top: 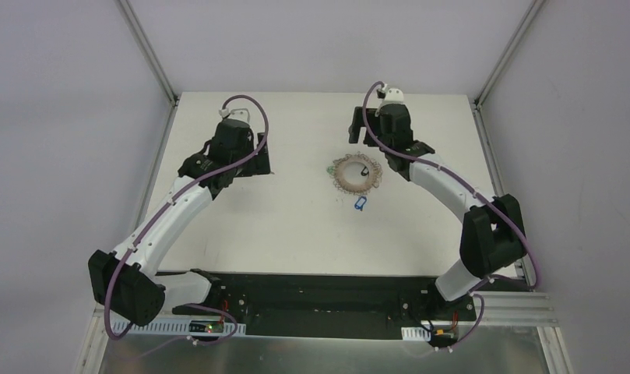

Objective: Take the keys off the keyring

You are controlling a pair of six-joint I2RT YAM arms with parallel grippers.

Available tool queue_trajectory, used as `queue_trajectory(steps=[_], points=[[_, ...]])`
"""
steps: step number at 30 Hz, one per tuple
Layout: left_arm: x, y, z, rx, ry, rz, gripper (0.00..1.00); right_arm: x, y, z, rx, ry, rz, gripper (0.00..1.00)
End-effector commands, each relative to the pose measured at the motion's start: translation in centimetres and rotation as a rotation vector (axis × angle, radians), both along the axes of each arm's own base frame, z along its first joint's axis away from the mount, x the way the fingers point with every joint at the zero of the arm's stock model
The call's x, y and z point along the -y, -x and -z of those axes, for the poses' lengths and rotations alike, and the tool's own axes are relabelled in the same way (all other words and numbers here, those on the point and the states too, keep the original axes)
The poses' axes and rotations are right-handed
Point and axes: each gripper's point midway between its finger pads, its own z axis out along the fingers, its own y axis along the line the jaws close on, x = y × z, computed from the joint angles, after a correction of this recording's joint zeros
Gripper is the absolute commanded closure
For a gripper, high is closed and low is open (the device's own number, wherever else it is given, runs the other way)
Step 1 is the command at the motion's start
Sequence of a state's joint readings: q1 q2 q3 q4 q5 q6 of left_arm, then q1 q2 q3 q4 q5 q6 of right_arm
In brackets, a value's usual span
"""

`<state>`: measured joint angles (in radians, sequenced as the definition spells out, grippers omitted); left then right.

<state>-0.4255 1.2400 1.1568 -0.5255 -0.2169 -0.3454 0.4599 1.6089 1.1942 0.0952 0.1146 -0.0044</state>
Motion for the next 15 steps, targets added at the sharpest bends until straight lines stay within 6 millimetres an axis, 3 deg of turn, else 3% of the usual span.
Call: queue_trajectory(steps=[1,5,8,15], points=[[-0.5,0.0,-3.2,0.126,0.025,-0.013,0.18,4.2,-0.2,-6.3,0.1,-0.082,0.281,0.01],[-2.5,0.2,-4.9,0.191,0.047,-0.155,0.19,6.4,3.4,-10.2,0.125,-0.131,0.312,0.01],[-2.5,1.0,-6.2,0.229,0.082,-0.136,0.16,7.9,6.5,-12.1,0.166,-0.159,0.305,0.01],[-3.7,2.8,-9.2,0.375,0.112,-0.127,0.16,12.4,14.3,-12.7,0.267,-0.219,0.342,0.01]])
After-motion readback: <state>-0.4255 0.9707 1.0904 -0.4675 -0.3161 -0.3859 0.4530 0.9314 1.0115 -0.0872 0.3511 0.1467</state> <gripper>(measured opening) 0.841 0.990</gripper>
